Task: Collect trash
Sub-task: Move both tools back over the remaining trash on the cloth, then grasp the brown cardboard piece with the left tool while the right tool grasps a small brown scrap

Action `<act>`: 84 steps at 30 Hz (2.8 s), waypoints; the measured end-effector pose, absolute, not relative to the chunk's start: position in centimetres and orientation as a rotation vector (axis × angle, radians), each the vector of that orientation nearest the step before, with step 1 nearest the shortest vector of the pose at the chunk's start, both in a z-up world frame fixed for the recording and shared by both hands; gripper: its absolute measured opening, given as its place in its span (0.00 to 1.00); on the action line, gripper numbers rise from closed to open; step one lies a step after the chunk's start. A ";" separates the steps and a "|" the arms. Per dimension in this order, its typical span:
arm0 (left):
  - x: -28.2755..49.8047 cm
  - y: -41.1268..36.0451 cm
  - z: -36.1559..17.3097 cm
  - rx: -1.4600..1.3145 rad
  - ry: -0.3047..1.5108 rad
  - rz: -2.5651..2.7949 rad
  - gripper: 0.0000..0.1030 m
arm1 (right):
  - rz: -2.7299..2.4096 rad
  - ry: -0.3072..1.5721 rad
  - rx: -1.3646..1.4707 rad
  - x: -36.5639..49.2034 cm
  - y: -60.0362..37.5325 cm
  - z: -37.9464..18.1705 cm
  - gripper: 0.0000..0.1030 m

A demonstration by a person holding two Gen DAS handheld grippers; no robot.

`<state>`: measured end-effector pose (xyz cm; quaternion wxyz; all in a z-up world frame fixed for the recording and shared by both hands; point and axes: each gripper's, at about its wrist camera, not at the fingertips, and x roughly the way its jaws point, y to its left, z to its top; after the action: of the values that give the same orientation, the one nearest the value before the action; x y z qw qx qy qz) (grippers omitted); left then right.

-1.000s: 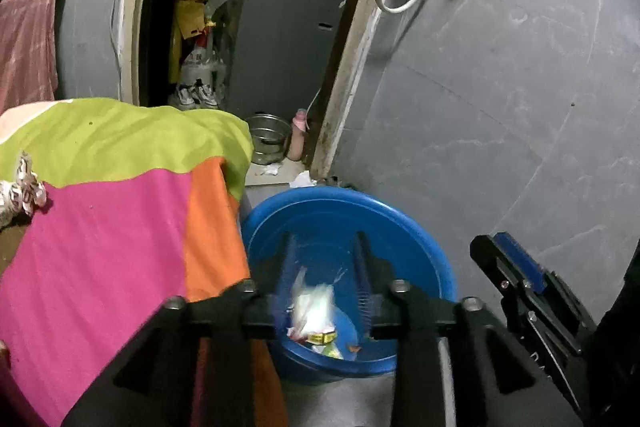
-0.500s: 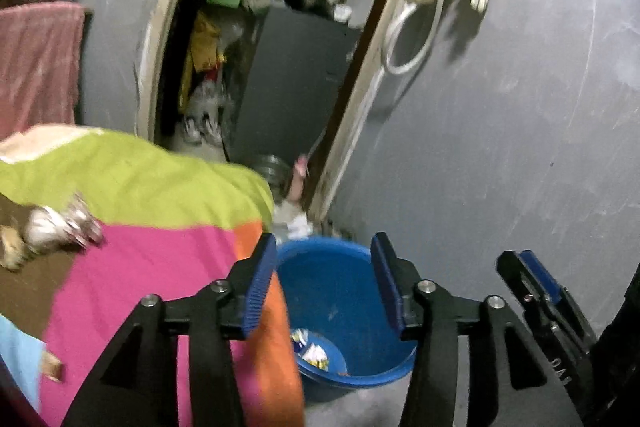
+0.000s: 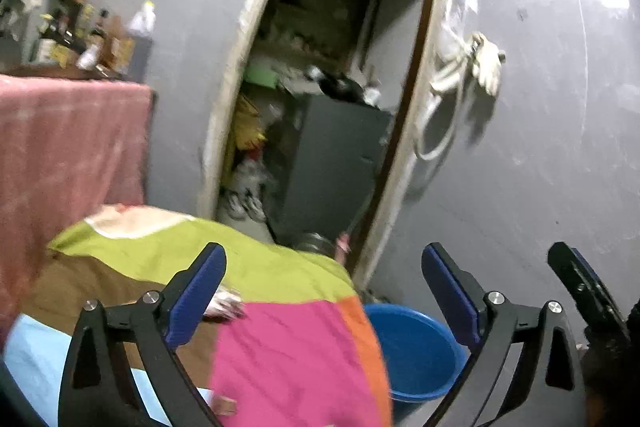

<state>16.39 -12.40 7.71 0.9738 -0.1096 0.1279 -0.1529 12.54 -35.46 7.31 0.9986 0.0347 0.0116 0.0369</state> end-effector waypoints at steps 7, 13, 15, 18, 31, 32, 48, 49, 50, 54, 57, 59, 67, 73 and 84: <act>14.5 -6.7 7.6 -0.211 0.225 -0.229 0.98 | 0.127 -0.001 0.055 11.9 -30.8 7.9 1.00; 14.7 -1.4 5.4 -0.195 0.266 -0.138 0.98 | 0.174 0.042 0.010 12.8 -26.1 6.1 1.00; 14.9 -0.2 4.3 -0.183 0.288 -0.113 0.98 | 0.198 0.076 -0.007 13.6 -24.3 5.0 1.00; 15.7 1.5 2.4 -0.171 0.342 -0.102 0.98 | 0.244 0.134 -0.019 14.4 -22.3 3.2 1.00; 20.3 3.3 -3.0 -0.167 0.575 -0.146 0.98 | 0.376 0.494 -0.056 18.3 -18.8 -3.6 0.87; 20.6 3.1 -3.3 -0.160 0.596 -0.152 0.98 | 0.390 0.525 -0.047 18.6 -18.8 -4.1 0.86; 24.5 1.3 -5.3 -0.154 0.725 -0.236 0.81 | 0.500 0.728 -0.064 20.5 -17.1 -7.4 0.34; 24.9 1.2 -5.3 -0.157 0.735 -0.239 0.74 | 0.506 0.735 -0.066 20.6 -17.0 -7.6 0.31; 25.2 1.2 -5.5 -0.163 0.746 -0.241 0.71 | 0.512 0.742 -0.070 20.6 -16.8 -7.7 0.29; 26.3 1.5 -5.9 -0.203 0.775 -0.255 0.60 | 0.527 0.760 -0.071 20.9 -16.7 -7.9 0.21; 27.0 1.7 -6.2 -0.225 0.795 -0.277 0.43 | 0.538 0.761 -0.069 21.1 -16.9 -7.9 0.20; 27.1 1.7 -6.3 -0.231 0.802 -0.279 0.37 | 0.535 0.756 -0.079 21.2 -16.9 -7.8 0.20; 26.7 2.3 -5.9 -0.245 0.789 -0.264 0.10 | 0.517 0.730 -0.066 22.3 -17.4 -7.3 0.20; 25.4 2.1 -5.2 -0.234 0.762 -0.248 0.04 | 0.506 0.675 -0.068 22.6 -17.5 -6.4 0.20; 20.8 1.7 -2.6 -0.210 0.654 -0.216 0.02 | 0.517 0.564 -0.050 21.0 -17.8 -4.0 0.20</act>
<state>20.82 1.70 -2.64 0.9359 -0.1026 0.3199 -0.1057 21.04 -17.79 -4.05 0.9275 -0.0244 0.2750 0.2521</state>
